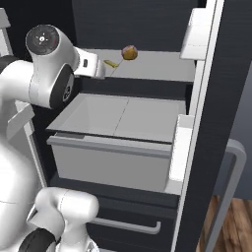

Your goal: Pick the egg and butter from the fridge and place them by the bowl for mixing.

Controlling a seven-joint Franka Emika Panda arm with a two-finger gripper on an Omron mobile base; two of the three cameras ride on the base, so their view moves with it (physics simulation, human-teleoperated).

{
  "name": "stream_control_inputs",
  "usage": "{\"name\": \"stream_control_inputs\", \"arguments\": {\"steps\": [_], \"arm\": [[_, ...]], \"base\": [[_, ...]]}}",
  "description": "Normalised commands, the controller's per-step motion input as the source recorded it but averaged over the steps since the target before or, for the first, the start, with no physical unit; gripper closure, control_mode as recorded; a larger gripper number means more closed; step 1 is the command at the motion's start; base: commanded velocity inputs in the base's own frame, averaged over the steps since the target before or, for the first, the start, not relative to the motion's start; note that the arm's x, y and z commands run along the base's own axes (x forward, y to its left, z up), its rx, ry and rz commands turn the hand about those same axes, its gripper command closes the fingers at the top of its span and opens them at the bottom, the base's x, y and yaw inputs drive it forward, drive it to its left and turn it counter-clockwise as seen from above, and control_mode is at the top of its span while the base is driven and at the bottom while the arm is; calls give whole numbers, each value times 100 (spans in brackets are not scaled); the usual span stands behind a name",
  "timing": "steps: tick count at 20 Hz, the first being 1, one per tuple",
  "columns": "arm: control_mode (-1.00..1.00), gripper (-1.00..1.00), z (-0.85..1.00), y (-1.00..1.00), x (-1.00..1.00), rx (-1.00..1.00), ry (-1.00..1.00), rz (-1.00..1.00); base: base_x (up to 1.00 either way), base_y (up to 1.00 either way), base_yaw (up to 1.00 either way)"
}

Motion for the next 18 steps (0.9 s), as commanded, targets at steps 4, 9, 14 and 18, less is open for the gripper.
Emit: {"name": "stream_control_inputs", "arguments": {"steps": [4,9,14,18], "arm": [[-100,-100,-3,0,52,-4,0,12],[-100,-100,-7,0,57,-5,0,17],[-100,-100,-18,0,48,-12,0,14],[-100,-100,-17,0,45,-15,0,6]], "base": [[0,0,0],[0,0,0],[0,0,0],[0,0,0]]}}
